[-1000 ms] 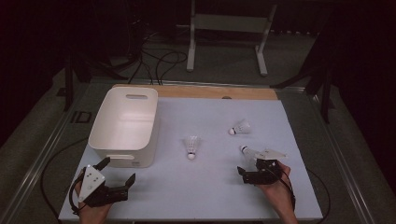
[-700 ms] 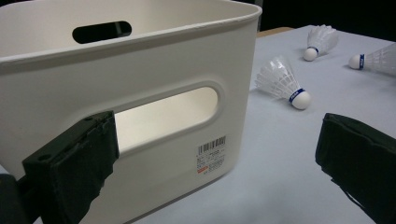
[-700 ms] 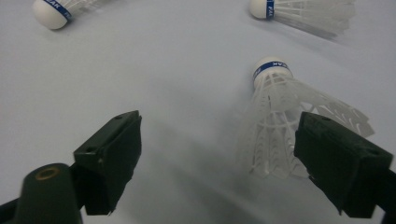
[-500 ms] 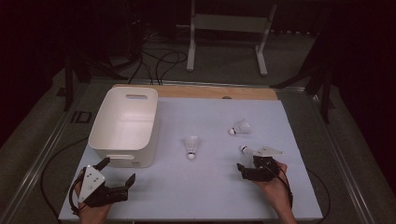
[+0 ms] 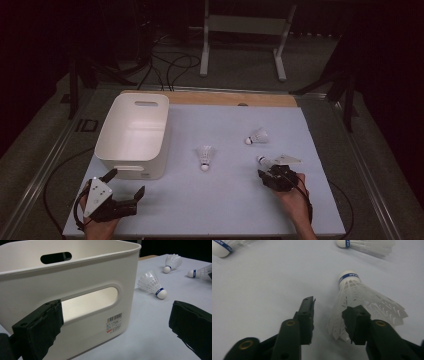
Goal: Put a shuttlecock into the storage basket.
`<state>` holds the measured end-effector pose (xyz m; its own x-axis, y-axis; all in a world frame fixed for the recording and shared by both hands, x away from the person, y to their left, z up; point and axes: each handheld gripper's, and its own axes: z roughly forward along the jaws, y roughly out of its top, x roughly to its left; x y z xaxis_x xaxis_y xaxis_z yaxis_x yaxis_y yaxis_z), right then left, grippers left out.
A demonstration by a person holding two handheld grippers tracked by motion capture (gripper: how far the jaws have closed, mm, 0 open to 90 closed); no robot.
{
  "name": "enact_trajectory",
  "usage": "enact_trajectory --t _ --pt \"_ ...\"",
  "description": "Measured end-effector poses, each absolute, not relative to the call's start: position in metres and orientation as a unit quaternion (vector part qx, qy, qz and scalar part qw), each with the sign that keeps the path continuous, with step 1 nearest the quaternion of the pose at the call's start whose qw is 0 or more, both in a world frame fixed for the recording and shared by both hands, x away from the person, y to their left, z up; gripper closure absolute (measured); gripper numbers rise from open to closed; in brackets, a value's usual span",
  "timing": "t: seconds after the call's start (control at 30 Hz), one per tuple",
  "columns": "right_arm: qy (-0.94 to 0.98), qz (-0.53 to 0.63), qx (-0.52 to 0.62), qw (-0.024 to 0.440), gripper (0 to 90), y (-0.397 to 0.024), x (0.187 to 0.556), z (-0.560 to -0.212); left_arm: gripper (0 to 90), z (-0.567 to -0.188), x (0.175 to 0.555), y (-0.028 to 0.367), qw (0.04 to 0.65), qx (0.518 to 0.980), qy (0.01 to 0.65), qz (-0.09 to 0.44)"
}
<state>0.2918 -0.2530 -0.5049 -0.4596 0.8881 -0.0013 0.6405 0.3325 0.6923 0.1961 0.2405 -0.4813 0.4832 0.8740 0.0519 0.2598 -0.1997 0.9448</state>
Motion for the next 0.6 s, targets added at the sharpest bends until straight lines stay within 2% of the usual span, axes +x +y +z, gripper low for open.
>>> enact_trajectory --t 0.13,0.43,0.6 --pt "0.791 0.318 0.484 0.195 67.9 -0.2540 0.2931 -0.5054 0.0 -0.4815 0.1962 0.2401 0.490 0.708 0.400 0.314" --pt "0.793 0.311 0.485 0.199 87.6 -0.2550 0.2943 -0.5021 0.0 -0.4816 0.1961 0.2392 0.486 0.711 0.399 0.316" --pt "0.796 0.308 0.479 0.205 89.3 -0.2557 0.2948 -0.4975 0.0 -0.4816 0.1962 0.2390 0.486 0.710 0.399 0.317"
